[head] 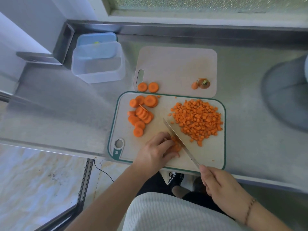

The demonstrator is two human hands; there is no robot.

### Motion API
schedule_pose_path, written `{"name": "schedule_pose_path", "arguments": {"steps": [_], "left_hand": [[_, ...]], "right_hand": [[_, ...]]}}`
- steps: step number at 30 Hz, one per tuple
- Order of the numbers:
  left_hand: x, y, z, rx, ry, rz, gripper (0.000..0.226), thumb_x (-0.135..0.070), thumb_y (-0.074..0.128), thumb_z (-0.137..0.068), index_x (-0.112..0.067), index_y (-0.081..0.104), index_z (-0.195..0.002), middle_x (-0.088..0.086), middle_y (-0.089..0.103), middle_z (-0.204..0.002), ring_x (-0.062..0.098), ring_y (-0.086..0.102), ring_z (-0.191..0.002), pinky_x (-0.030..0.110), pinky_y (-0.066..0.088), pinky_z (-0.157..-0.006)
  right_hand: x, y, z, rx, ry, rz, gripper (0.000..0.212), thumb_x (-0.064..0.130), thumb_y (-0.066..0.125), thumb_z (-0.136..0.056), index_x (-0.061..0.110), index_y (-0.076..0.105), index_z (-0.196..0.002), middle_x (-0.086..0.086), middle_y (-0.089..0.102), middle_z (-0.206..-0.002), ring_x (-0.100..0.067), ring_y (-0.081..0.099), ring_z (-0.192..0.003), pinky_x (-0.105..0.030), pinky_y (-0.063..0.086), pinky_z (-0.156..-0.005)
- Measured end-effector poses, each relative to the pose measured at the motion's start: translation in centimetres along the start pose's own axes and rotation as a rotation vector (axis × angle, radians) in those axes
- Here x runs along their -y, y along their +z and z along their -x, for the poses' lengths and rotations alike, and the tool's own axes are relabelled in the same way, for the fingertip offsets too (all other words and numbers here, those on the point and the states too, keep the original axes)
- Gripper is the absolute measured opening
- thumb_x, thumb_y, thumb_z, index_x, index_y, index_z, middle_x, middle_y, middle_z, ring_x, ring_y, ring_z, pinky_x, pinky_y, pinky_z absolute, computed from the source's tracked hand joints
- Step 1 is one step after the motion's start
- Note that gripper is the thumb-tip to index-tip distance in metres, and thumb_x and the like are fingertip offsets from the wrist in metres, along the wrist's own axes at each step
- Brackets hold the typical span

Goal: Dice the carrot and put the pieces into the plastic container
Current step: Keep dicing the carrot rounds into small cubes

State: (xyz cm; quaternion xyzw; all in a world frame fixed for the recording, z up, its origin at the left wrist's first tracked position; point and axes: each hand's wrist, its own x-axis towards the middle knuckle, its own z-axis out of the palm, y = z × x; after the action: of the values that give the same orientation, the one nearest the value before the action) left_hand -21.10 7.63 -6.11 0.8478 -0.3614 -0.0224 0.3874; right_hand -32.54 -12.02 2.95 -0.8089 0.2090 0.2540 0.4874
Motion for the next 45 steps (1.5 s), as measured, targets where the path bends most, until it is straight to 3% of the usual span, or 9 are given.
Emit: {"name": "schedule_pose_path", "arguments": {"steps": [5,10,16,22,30,35,38,42,45], "left_hand": [[0.5,-0.3,0.6,-0.027,0.136,-0.131,0.025,-0.03,0.074,-0.093,-0.006,0.073,-0.101,0.01,0.059,-0.117,0.027,0.059,-0.088,0.034,0.053,-0.078],[0.9,-1.2,0.4,0.042,0.187,-0.073,0.018,-0.014,0.065,-0.098,0.0,0.073,-0.106,0.016,0.066,-0.114,0.03,0.063,-0.092,0.038,0.054,-0.082],[0.8,-1.4,0.2,0.07,0.206,-0.015,0.012,0.001,0.069,-0.093,0.0,0.073,-0.104,0.014,0.067,-0.113,0.029,0.064,-0.092,0.037,0.055,-0.082],[0.4,-1.0,0.0,0.083,0.21,0.004,0.01,-0.004,0.065,-0.097,-0.001,0.073,-0.102,0.013,0.068,-0.112,0.03,0.065,-0.096,0.04,0.054,-0.083],[-0.1,-0.6,0.4,-0.038,0.225,-0.121,0.02,-0.022,0.081,-0.088,-0.006,0.075,-0.098,0.012,0.067,-0.108,0.034,0.063,-0.101,0.041,0.052,-0.094],[-0.7,0.8,0.2,-0.079,0.187,-0.096,0.01,-0.008,0.079,-0.089,-0.001,0.076,-0.096,0.01,0.071,-0.103,0.03,0.067,-0.103,0.039,0.055,-0.089],[-0.5,0.8,0.2,-0.111,0.184,-0.089,0.008,-0.004,0.079,-0.087,-0.001,0.077,-0.094,0.008,0.073,-0.102,0.028,0.068,-0.102,0.036,0.055,-0.091],[-0.3,0.9,0.1,-0.118,0.172,-0.06,0.006,-0.002,0.079,-0.086,-0.001,0.077,-0.092,0.008,0.073,-0.099,0.029,0.069,-0.098,0.035,0.055,-0.092],[-0.3,0.9,0.1,-0.112,0.168,-0.05,0.008,-0.002,0.079,-0.086,-0.002,0.078,-0.093,0.007,0.073,-0.101,0.027,0.069,-0.099,0.035,0.055,-0.093]], "right_hand": [[-0.2,-0.2,0.0,-0.012,0.001,0.032,0.067,0.062,0.025,-0.086,0.002,0.05,-0.072,0.006,0.039,-0.05,-0.004,0.036,-0.045,-0.018,0.033,-0.05],[0.5,0.1,0.4,-0.013,-0.011,0.022,0.051,0.058,0.026,-0.086,0.017,0.046,-0.063,0.013,0.048,-0.046,-0.004,0.044,-0.046,-0.017,0.037,-0.052],[0.2,0.4,0.3,-0.007,-0.014,0.029,0.058,0.064,0.024,-0.083,0.013,0.046,-0.065,0.005,0.044,-0.049,-0.005,0.04,-0.047,-0.026,0.04,-0.054],[0.6,0.4,0.2,-0.01,-0.02,0.032,0.055,0.061,0.025,-0.085,0.015,0.046,-0.064,0.001,0.046,-0.05,-0.006,0.042,-0.048,-0.024,0.04,-0.054],[1.0,-0.7,0.0,-0.001,-0.016,0.019,0.055,0.059,0.026,-0.086,0.013,0.049,-0.066,0.015,0.05,-0.047,-0.002,0.046,-0.047,-0.014,0.035,-0.052],[1.0,-1.3,1.1,0.037,-0.064,0.113,0.043,0.057,0.03,-0.089,0.026,0.049,-0.066,0.022,0.057,-0.06,0.001,0.054,-0.062,-0.016,0.04,-0.06],[0.1,-1.5,1.6,0.001,-0.112,0.157,0.044,0.065,0.025,-0.086,0.038,0.059,-0.081,0.023,0.065,-0.076,0.011,0.058,-0.085,-0.008,0.041,-0.075],[-0.4,-1.9,2.7,-0.063,-0.001,0.21,0.028,0.065,0.023,-0.078,0.059,0.05,-0.074,0.042,0.056,-0.073,0.023,0.05,-0.087,0.005,0.031,-0.078],[-0.5,-1.5,2.0,-0.025,-0.024,0.284,0.053,0.073,0.002,-0.076,0.051,0.051,-0.08,0.032,0.059,-0.076,0.011,0.056,-0.084,-0.006,0.041,-0.079]]}}
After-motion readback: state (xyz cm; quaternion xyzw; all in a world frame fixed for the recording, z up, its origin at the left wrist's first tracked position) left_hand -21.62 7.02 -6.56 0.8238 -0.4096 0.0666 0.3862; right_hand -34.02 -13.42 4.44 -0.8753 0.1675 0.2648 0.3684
